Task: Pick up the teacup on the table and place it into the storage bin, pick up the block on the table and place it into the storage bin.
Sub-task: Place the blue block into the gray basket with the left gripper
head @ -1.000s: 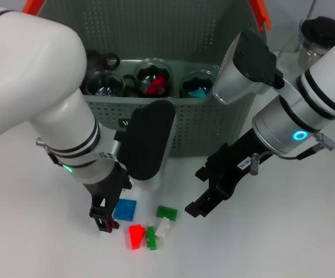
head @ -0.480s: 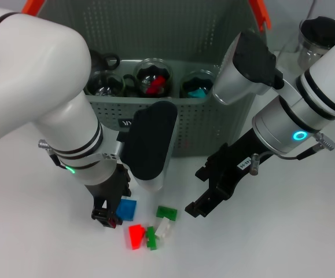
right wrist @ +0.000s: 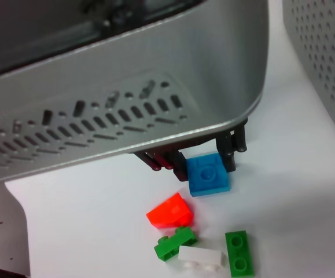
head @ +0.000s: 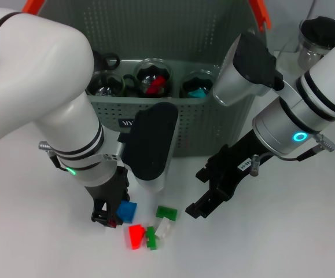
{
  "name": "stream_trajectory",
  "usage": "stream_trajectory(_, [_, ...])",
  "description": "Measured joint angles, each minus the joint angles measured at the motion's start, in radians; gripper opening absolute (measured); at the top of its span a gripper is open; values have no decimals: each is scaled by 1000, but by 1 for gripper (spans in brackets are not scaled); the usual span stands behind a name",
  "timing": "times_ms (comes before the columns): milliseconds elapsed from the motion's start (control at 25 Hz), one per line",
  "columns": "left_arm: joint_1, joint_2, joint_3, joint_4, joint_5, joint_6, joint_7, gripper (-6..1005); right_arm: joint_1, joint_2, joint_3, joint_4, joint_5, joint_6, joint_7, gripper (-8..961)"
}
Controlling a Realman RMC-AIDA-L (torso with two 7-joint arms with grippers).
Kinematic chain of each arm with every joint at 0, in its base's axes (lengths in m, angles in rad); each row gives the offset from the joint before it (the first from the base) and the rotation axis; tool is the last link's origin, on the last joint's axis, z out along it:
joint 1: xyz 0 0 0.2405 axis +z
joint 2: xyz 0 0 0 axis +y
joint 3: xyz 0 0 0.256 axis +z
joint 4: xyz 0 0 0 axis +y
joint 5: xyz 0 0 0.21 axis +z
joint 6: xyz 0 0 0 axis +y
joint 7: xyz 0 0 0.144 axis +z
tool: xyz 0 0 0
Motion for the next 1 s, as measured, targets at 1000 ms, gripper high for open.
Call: stream_trajectory(1000, [2, 17, -825, 385, -506, 441, -118, 401, 7, 1, -8, 4, 0, 1, -2, 944])
